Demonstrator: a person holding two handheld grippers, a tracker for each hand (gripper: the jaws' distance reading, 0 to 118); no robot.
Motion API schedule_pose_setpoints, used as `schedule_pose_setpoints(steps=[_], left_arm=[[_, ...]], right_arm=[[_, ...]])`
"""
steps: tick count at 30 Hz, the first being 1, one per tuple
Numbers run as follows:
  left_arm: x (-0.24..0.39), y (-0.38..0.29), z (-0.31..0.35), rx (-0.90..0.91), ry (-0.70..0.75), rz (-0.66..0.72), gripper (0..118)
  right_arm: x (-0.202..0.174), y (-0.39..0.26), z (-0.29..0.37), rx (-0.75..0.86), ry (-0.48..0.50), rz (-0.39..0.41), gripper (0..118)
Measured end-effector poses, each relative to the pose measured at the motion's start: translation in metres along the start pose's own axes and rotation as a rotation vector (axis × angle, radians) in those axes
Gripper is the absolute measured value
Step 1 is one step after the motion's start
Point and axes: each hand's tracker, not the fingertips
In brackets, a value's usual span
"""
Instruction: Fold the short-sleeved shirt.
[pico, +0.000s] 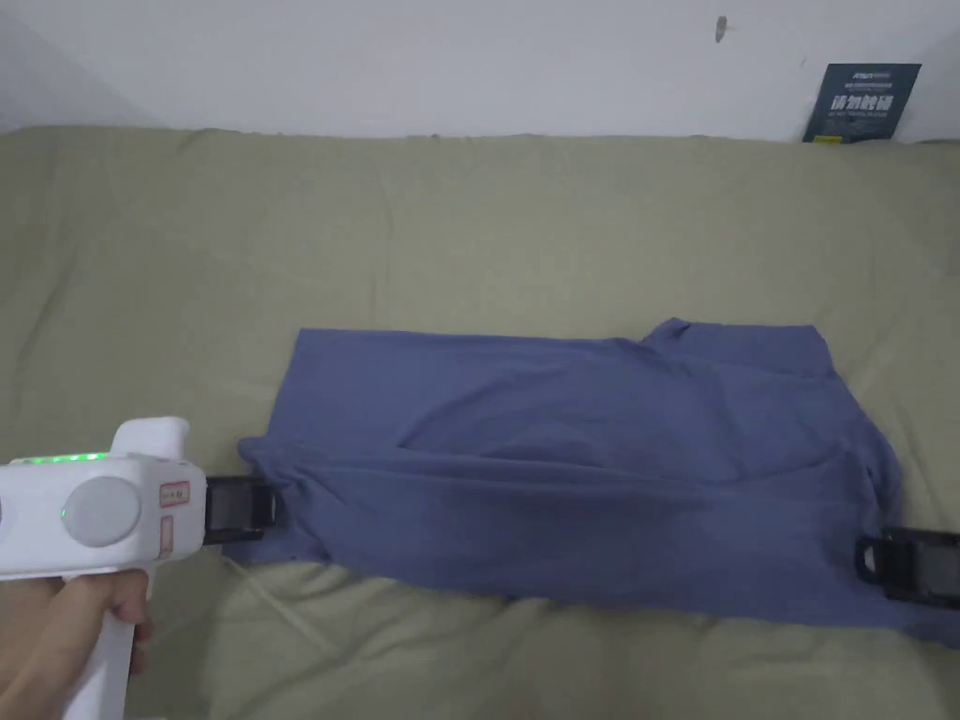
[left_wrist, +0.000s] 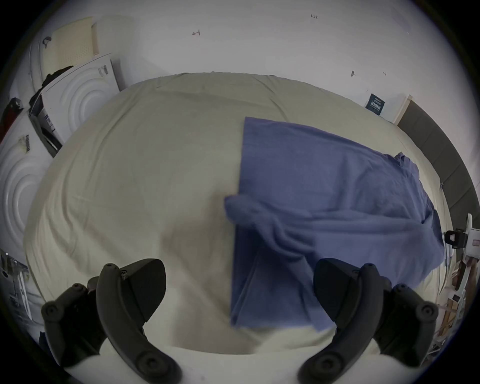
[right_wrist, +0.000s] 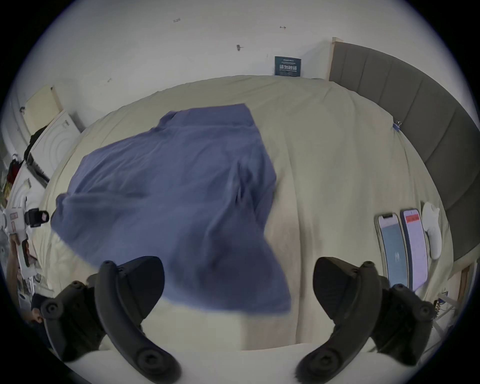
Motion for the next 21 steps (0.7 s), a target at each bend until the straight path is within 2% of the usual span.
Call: schedule_pose_setpoints(steps=[1, 2, 3, 4, 5, 7, 8, 9, 10, 11, 12, 13, 15, 18, 19, 20, 21], left_arm=[[-0.005, -0.009, 0.01, 0.017, -0.03, 0.035, 60], [-0.009, -0.018, 0.016, 0.012, -0.042, 0.051, 9], [-0.012, -0.024, 0.019, -0.002, -0.034, 0.042, 0], [-0.013, -0.035, 0.022, -0.006, -0.04, 0.061, 0], [-0.011, -0.04, 0.023, -0.006, -0.045, 0.051, 0], [-0.01, -0.045, 0.021, -0.022, -0.075, 0.046, 0], [-0.008, -0.045, 0.02, -0.017, -0.106, 0.057, 11], [-0.006, -0.043, 0.019, -0.011, -0.139, 0.082, 47], [-0.004, -0.038, 0.018, -0.021, -0.165, 0.094, 111], [-0.001, -0.033, 0.013, -0.037, -0.208, 0.1, 117], [0.003, -0.028, 0.007, -0.067, -0.202, 0.093, 114], [0.01, -0.021, 0.007, 0.012, -0.171, 0.042, 114], [0.013, -0.013, -0.012, -0.029, -0.084, 0.029, 112], [0.018, -0.004, -0.04, -0.059, -0.096, 0.038, 99], [0.014, -0.005, -0.041, -0.084, -0.101, 0.048, 99], [0.015, -0.005, -0.045, -0.095, -0.097, 0.038, 84], [0.018, -0.006, -0.044, -0.102, -0.015, 0.007, 72]], right_arm=[[-0.004, -0.012, 0.008, 0.007, 0.001, -0.007, 84], [-0.006, -0.024, 0.017, 0.029, 0.017, -0.009, 47], [-0.008, -0.03, 0.021, 0.032, 0.029, -0.003, 7], [-0.012, -0.038, 0.023, 0.033, 0.017, -0.003, 1], [-0.013, -0.045, 0.024, 0.049, 0.004, -0.01, 1], [-0.011, -0.05, 0.024, 0.035, 0.043, -0.029, 1], [-0.012, -0.052, 0.023, 0.036, 0.053, -0.052, 1], [-0.013, -0.054, 0.023, 0.033, 0.057, -0.058, 1], [-0.014, -0.054, 0.022, 0.033, 0.055, -0.059, 1], [-0.014, -0.054, 0.022, 0.031, 0.055, -0.058, 1], [-0.015, -0.053, 0.021, 0.027, 0.058, -0.057, 1], [-0.013, -0.052, 0.021, 0.03, 0.062, -0.056, 1], [-0.013, -0.048, 0.018, 0.028, 0.06, -0.05, 1], [-0.011, -0.043, 0.011, 0.015, 0.063, -0.046, 1], [-0.01, -0.042, 0.008, 0.008, 0.059, -0.044, 1], [-0.01, -0.041, 0.006, 0.002, 0.057, -0.042, 1], [-0.009, -0.04, 0.005, 0.003, 0.057, -0.042, 1]])
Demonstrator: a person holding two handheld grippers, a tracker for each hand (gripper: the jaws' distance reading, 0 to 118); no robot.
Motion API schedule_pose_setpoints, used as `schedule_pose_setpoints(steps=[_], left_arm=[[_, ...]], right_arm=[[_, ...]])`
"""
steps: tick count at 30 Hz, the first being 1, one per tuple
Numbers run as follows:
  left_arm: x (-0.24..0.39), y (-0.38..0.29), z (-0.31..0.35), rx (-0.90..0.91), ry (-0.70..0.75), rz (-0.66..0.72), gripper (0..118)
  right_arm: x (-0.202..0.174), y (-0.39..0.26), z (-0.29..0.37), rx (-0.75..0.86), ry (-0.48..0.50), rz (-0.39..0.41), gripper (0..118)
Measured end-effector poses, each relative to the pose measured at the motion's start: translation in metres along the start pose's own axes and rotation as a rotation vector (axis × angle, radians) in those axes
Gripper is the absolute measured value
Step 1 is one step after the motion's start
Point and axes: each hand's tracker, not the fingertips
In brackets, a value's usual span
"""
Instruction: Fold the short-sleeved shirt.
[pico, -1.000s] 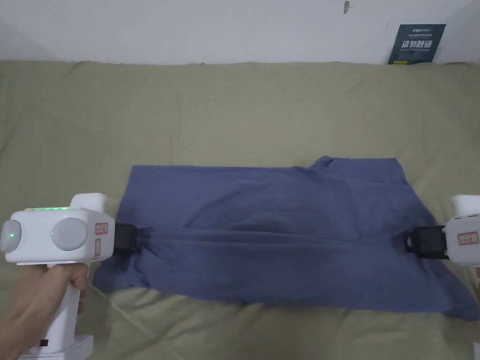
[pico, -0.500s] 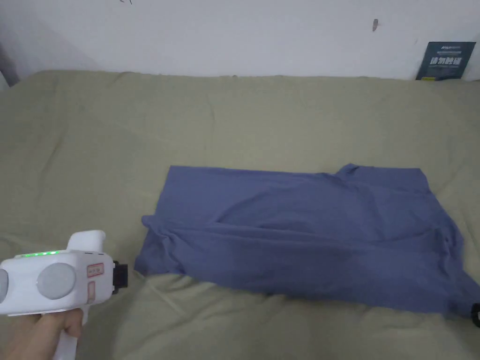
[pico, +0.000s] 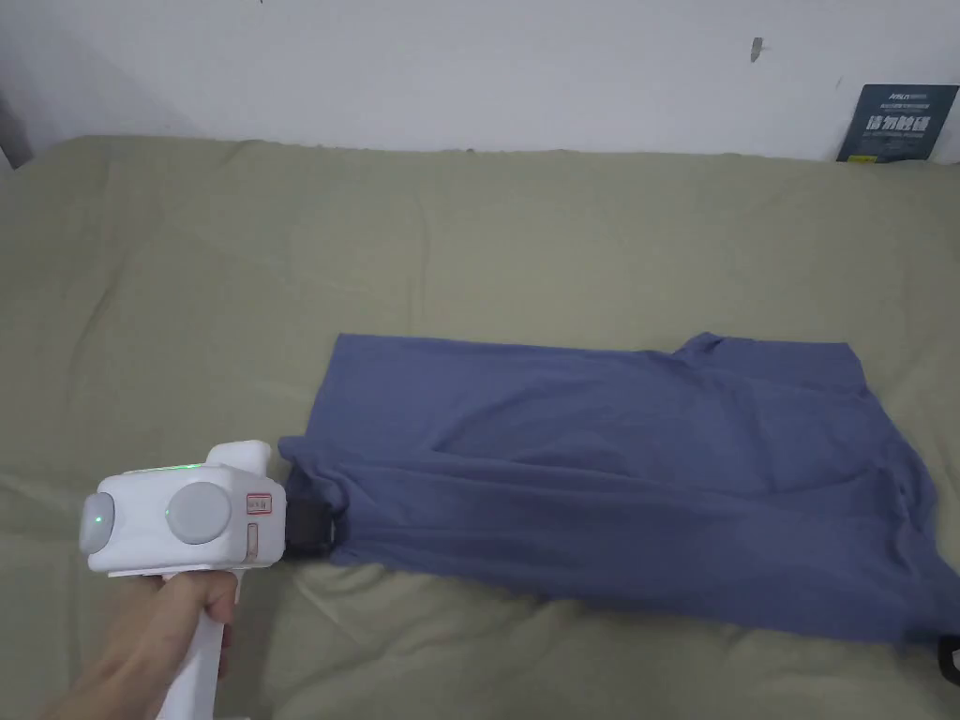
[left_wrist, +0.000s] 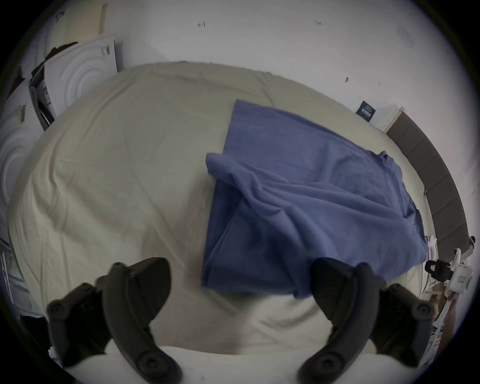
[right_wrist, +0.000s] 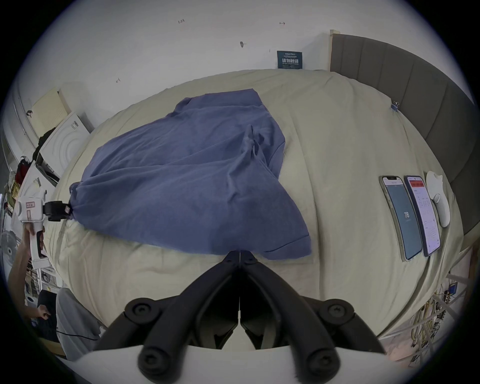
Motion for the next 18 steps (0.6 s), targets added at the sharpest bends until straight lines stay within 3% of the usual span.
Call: schedule_pose_setpoints(steps=[1, 3, 5, 9, 10, 12, 13, 15, 18], left_arm=[[0.002, -0.002, 0.007, 0.036, -0.036, -0.042, 59], [-0.002, -0.002, 0.019, 0.04, -0.094, -0.035, 14], [0.009, -0.002, 0.023, 0.042, -0.105, -0.022, 7], [0.005, -0.001, 0.025, 0.041, -0.095, -0.069, 7], [0.003, -0.002, 0.026, 0.045, -0.1, -0.058, 7], [0.0, -0.001, 0.027, 0.041, -0.112, -0.038, 7], [0.001, -0.001, 0.028, 0.042, -0.112, -0.037, 7], [0.006, -0.002, 0.029, 0.044, -0.098, -0.052, 7], [0.009, 0.001, 0.026, 0.041, -0.09, -0.055, 7]], right_arm=[[0.001, 0.001, -0.001, -0.002, 0.003, -0.001, 1], [0.002, 0.001, -0.004, -0.005, 0.014, -0.004, 1], [0.003, 0.002, -0.007, -0.009, 0.016, -0.01, 1], [0.005, 0.003, -0.009, -0.005, 0.017, -0.039, 1], [0.006, 0.004, -0.009, -0.007, 0.014, -0.056, 19], [0.02, 0.009, -0.015, -0.012, 0.005, -0.089, 98], [0.025, 0.01, -0.018, -0.015, 0.008, -0.102, 118], [0.029, 0.015, -0.022, 0.017, 0.06, -0.142, 116], [0.036, 0.014, -0.043, -0.045, 0.047, -0.145, 113]])
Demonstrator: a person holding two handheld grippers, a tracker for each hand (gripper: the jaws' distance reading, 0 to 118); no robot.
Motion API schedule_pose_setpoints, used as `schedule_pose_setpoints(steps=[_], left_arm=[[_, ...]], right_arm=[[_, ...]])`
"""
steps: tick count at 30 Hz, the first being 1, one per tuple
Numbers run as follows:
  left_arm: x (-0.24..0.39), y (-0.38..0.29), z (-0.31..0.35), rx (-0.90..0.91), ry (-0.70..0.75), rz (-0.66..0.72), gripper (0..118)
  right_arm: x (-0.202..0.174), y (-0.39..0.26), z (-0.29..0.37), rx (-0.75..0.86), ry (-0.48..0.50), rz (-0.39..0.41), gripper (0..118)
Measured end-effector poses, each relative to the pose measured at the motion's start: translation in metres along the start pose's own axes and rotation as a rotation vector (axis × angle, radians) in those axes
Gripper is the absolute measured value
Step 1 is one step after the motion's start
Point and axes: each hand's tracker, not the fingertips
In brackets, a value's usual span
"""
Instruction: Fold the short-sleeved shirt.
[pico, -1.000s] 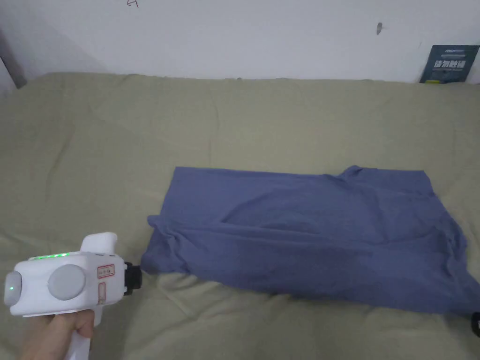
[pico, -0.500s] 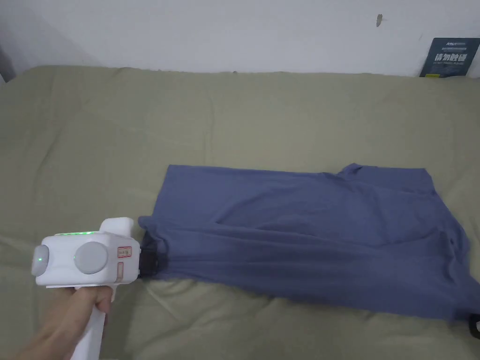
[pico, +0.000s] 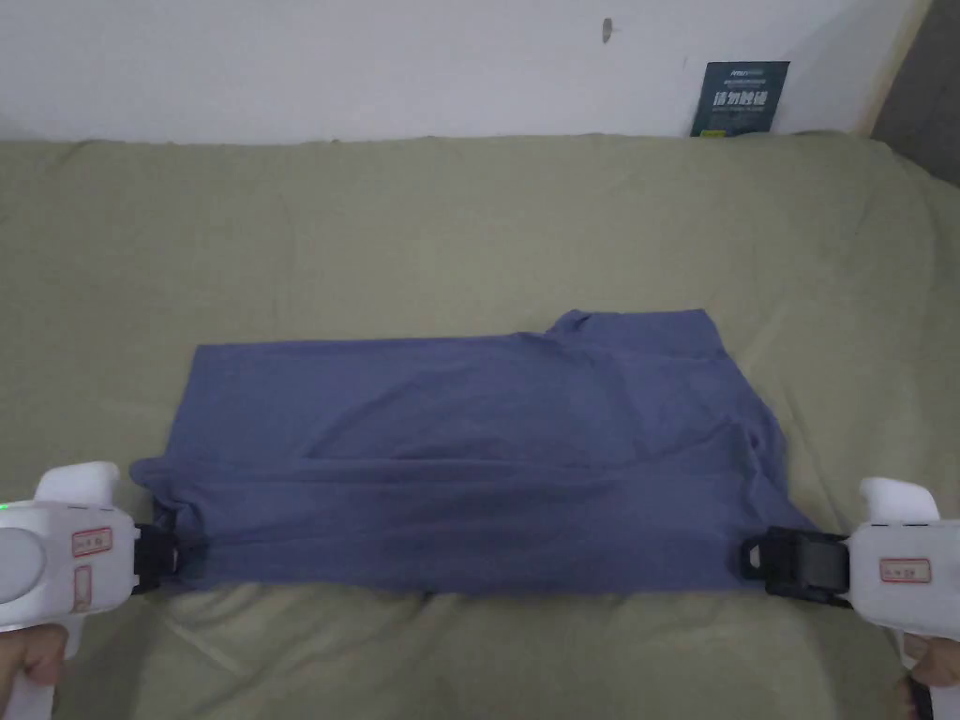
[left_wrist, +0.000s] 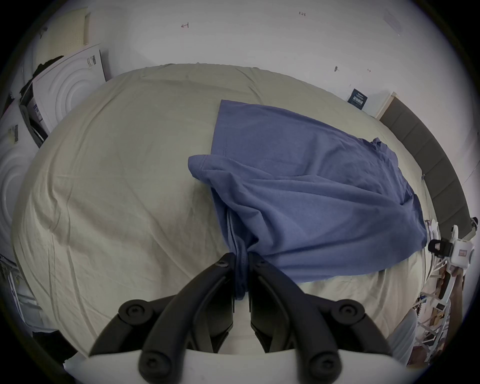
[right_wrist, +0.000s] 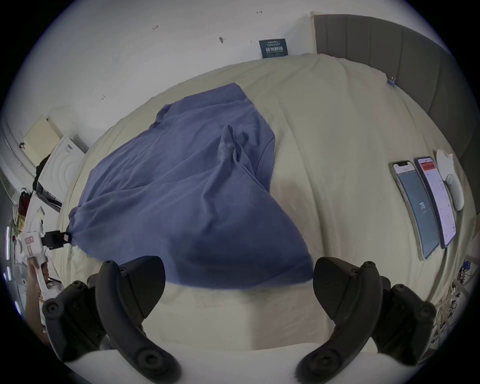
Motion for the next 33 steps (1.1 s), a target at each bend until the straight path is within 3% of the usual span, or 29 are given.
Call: schedule_pose_setpoints(steps=[1, 3, 4, 5, 7, 10, 20, 29, 33], left_arm=[[0.0, 0.001, -0.001, -0.003, 0.002, 0.001, 7], [0.0, 0.001, -0.004, -0.01, 0.004, 0.004, 7], [0.0, 0.0, -0.005, -0.013, 0.006, 0.005, 7], [0.0, 0.0, -0.005, -0.017, 0.008, 0.006, 7], [0.002, 0.001, -0.003, -0.021, 0.013, 0.005, 7], [0.003, 0.001, 0.002, -0.026, 0.022, -0.005, 7], [-0.003, -0.02, 0.046, -0.022, 0.043, -0.02, 7], [-0.018, -0.097, 0.094, -0.022, 0.072, -0.011, 7], [-0.03, -0.112, 0.093, -0.049, 0.025, 0.049, 7]], right_arm=[[0.003, 0.001, -0.007, 0.002, 0.005, 0.002, 98], [-0.018, 0.017, 0.002, -0.018, 0.0, 0.015, 32], [-0.02, 0.019, 0.002, -0.018, -0.035, 0.023, 12], [-0.021, 0.021, 0.004, -0.005, -0.082, 0.058, 12], [-0.013, 0.025, 0.008, -0.041, 0.038, 0.016, 11], [-0.023, 0.02, 0.028, 0.023, -0.024, 0.109, 11], [-0.021, -0.005, 0.066, 0.05, 0.002, 0.096, 11], [-0.007, -0.075, 0.102, 0.022, -0.001, 0.09, 11], [0.002, -0.089, 0.104, -0.006, 0.006, 0.052, 11]])
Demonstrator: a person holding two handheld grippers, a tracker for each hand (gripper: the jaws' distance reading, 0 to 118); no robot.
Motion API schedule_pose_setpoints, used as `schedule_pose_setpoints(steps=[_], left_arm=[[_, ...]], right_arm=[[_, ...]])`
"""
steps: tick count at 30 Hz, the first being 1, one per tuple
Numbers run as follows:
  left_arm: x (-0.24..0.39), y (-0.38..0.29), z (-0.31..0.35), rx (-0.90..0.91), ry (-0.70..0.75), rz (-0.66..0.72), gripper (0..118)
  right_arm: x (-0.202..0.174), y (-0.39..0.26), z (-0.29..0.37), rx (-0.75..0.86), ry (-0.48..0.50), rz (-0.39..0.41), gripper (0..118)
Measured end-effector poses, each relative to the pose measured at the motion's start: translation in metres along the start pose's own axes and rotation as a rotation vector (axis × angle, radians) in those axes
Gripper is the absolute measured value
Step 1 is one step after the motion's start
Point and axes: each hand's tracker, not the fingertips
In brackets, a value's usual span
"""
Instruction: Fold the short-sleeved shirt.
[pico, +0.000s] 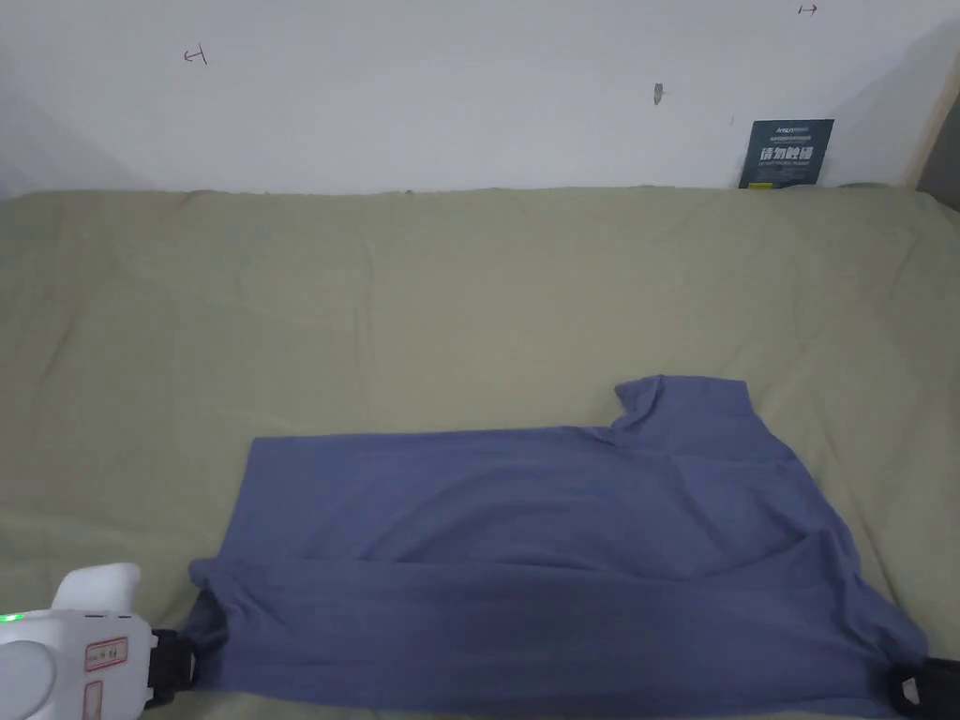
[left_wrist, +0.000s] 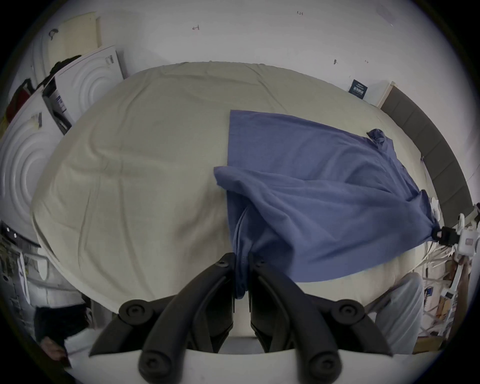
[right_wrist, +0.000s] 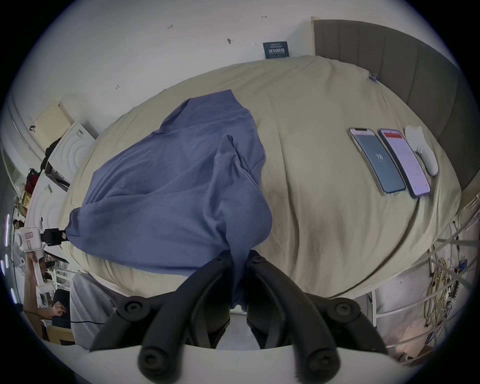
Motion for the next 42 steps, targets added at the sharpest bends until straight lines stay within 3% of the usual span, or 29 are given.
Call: schedule_pose_setpoints(steps=[4, 6, 7, 8, 9, 10, 12, 15, 17, 18, 20, 21, 22, 26, 27, 29, 30, 31, 32, 34, 39, 40, 42], left_arm=[[0.009, -0.001, -0.008, 0.006, 0.012, -0.003, 7], [0.007, -0.001, -0.01, 0.006, 0.019, 0.0, 7], [0.007, -0.001, -0.01, 0.008, 0.02, -0.003, 7], [0.004, -0.001, -0.01, 0.008, 0.016, 0.0, 20], [0.002, -0.001, -0.008, -0.001, 0.041, -0.004, 57], [-0.001, -0.001, -0.009, -0.023, 0.07, -0.007, 118], [-0.008, -0.001, 0.004, 0.023, 0.045, 0.004, 111], [-0.01, 0.024, 0.012, 0.037, 0.042, 0.009, 111], [-0.005, 0.048, 0.013, 0.087, 0.044, -0.026, 111], [-0.003, 0.063, 0.011, 0.102, 0.035, -0.038, 109], [0.003, 0.092, 0.001, 0.122, 0.014, -0.035, 97], [0.005, 0.108, -0.006, 0.147, -0.003, -0.025, 70], [0.01, 0.122, -0.016, 0.151, -0.005, -0.038, 1], [0.026, 0.162, -0.06, 0.155, 0.022, -0.034, 0], [0.026, 0.168, -0.069, 0.16, 0.019, -0.016, 6], [0.026, 0.181, -0.084, 0.161, 0.011, 0.008, 108], [0.027, 0.189, -0.096, 0.134, 0.035, 0.01, 117], [0.029, 0.195, -0.106, 0.091, 0.058, 0.008, 112], [0.03, 0.201, -0.107, 0.091, 0.011, -0.024, 113], [0.032, 0.214, -0.122, 0.036, 0.077, -0.013, 113], [0.034, 0.219, -0.158, 0.028, 0.071, -0.003, 109], [0.036, 0.219, -0.159, 0.019, 0.072, -0.02, 98], [0.04, 0.214, -0.153, 0.043, 0.08, -0.022, 52]], right_arm=[[-0.006, 0.0, -0.007, 0.007, -0.017, 0.008, 14], [-0.003, 0.002, -0.011, -0.006, -0.016, 0.003, 36], [-0.001, 0.003, -0.012, -0.026, -0.011, -0.007, 36], [-0.002, 0.003, -0.013, -0.036, -0.028, -0.009, 73], [0.001, 0.002, -0.014, -0.056, -0.04, 0.005, 109], [0.001, 0.001, -0.011, -0.062, -0.052, 0.012, 117], [0.002, 0.006, 0.006, -0.025, -0.067, 0.027, 116], [0.0, 0.019, 0.012, 0.002, -0.091, 0.051, 116], [-0.008, 0.039, 0.012, 0.08, -0.118, 0.062, 111], [-0.012, 0.051, 0.012, 0.118, -0.118, 0.07, 103], [-0.017, 0.073, 0.012, 0.17, -0.097, 0.048, 68], [-0.019, 0.085, 0.009, 0.172, -0.094, 0.044, 44], [-0.022, 0.096, 0.003, 0.179, -0.092, 0.045, 4], [-0.026, 0.128, -0.024, 0.187, -0.104, 0.054, 1], [-0.026, 0.133, -0.03, 0.179, -0.091, 0.051, 1], [-0.027, 0.141, -0.041, 0.17, -0.1, 0.056, 1], [-0.026, 0.145, -0.047, 0.16, -0.101, 0.064, 1], [-0.026, 0.148, -0.051, 0.148, -0.1, 0.069, 1], [-0.024, 0.151, -0.056, 0.143, -0.1, 0.072, 1], [-0.021, 0.156, -0.065, 0.122, -0.1, 0.078, 1], [-0.012, 0.162, -0.083, 0.094, -0.101, 0.065, 1], [-0.01, 0.164, -0.085, 0.086, -0.1, 0.063, 1], [-0.01, 0.169, -0.089, 0.08, -0.107, 0.067, 1]])
